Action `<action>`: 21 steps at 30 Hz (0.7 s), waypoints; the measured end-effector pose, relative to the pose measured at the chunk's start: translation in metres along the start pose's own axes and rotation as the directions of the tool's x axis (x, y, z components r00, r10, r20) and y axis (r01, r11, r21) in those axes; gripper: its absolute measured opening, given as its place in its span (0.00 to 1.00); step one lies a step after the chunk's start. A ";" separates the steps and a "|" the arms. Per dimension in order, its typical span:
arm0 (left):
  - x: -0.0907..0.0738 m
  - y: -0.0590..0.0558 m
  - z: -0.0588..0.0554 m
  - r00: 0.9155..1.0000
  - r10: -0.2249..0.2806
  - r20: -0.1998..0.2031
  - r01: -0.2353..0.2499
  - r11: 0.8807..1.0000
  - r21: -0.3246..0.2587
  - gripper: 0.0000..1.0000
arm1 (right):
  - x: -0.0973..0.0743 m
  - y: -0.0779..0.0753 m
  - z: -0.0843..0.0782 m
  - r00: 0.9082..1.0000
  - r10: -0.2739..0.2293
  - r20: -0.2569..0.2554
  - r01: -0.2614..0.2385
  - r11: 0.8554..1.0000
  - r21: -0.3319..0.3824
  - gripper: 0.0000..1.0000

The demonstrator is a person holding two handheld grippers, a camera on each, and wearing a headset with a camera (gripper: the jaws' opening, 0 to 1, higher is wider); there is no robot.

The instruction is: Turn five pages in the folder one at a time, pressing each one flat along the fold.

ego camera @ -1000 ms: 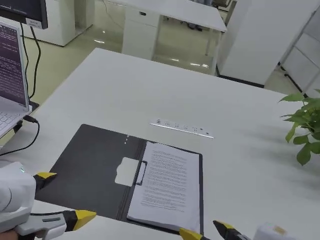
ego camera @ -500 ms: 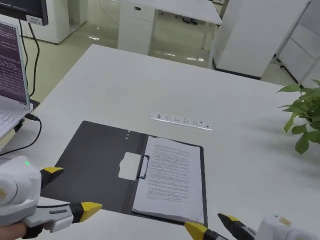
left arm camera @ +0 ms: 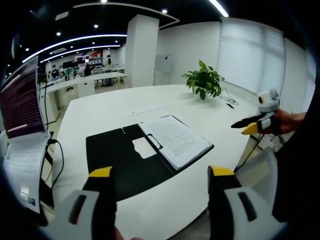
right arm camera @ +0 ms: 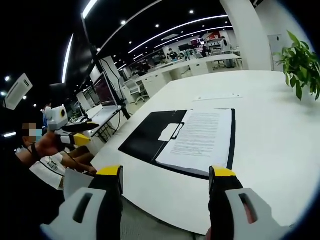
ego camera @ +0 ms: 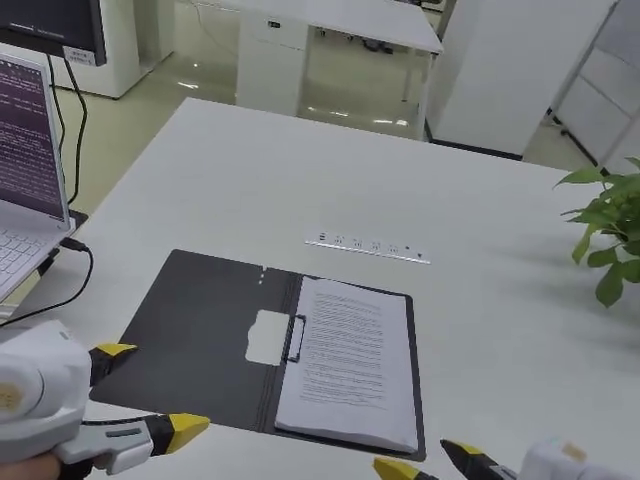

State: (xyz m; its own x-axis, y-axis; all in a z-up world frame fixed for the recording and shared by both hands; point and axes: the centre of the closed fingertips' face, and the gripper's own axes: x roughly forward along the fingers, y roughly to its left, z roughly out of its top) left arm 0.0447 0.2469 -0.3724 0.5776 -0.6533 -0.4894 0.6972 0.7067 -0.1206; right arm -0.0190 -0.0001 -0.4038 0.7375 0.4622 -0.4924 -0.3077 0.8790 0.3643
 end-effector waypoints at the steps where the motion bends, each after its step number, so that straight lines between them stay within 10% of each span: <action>1: 0.000 -0.001 0.000 1.000 -0.002 -0.002 0.002 1.000 0.001 0.75 | 0.000 0.001 0.001 1.000 0.002 0.003 -0.002 1.000 0.001 0.69; 21: 0.014 -0.007 0.004 0.999 -0.031 -0.008 0.031 0.999 0.008 0.74 | -0.002 0.000 0.001 1.000 -0.004 0.011 0.004 1.000 0.000 0.69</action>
State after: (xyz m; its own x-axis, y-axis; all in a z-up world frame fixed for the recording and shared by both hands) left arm 0.0496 0.2314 -0.3750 0.5522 -0.6728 -0.4923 0.7184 0.6837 -0.1285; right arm -0.0202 -0.0007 -0.4022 0.7451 0.4575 -0.4853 -0.3046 0.8808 0.3626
